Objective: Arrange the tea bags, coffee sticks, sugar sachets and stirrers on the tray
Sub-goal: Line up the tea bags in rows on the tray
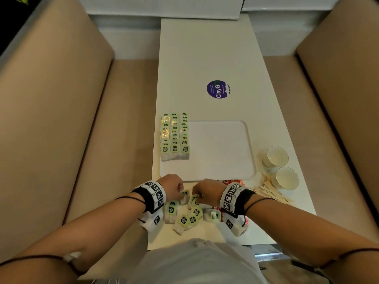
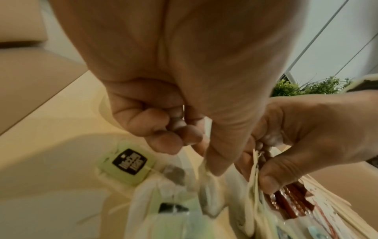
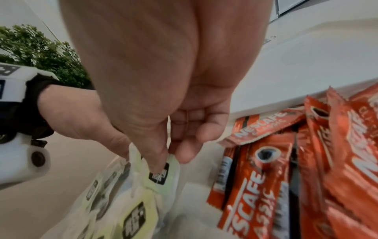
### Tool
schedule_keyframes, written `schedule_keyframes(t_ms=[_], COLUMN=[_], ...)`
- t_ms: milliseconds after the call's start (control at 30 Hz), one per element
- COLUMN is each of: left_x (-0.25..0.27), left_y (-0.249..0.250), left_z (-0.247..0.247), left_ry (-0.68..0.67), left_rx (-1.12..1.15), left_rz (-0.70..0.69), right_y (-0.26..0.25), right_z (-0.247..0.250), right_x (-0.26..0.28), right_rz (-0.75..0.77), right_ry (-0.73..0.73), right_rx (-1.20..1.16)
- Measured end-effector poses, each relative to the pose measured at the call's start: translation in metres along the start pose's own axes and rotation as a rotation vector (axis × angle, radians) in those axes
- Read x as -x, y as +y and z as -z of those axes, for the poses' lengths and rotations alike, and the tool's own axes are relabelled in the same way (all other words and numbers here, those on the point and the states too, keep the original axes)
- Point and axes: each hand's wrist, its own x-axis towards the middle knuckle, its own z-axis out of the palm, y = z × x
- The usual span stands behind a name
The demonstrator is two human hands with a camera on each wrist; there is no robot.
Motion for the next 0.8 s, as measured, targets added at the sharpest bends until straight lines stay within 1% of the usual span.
schedule_keyframes(t_ms=[100, 200, 300, 433, 600, 667, 700, 800], left_x=[0.005, 0.009, 0.008, 0.010, 0.022, 0.023, 0.025, 0.025], left_y=[0.005, 0.006, 0.005, 0.011, 0.015, 0.014, 0.013, 0.006], left_z=[0.008, 0.016, 0.022, 0.026, 0.028, 0.028, 0.028, 0.024], left_ry=[0.001, 0.001, 0.020, 0.029, -0.067, -0.108, -0.098, 0.015], left_rx=[0.163, 0.406, 0.636, 0.954, 1.284, 1.331, 1.310, 1.141], left_rz=[-0.054, -0.069, -0.065, -0.012, 0.021, 0.002, -0.019, -0.060], right_y=[0.000, 0.001, 0.002, 0.001, 0.000, 0.000, -0.001, -0.002], right_z=[0.005, 0.012, 0.024, 0.042, 0.053, 0.054, 0.054, 0.053], right_x=[-0.001, 0.001, 0.005, 0.009, 0.003, 0.001, 0.000, -0.005], right_rz=[0.020, 0.036, 0.084, 0.157, 0.123, 0.119, 0.119, 0.116], right_ry=[-0.018, -0.010, 0.038, 0.132, 0.236, 0.254, 0.264, 0.288], right_rx=[-0.008, -0.042, -0.101, -0.249, -0.400, -0.418, -0.421, -0.434])
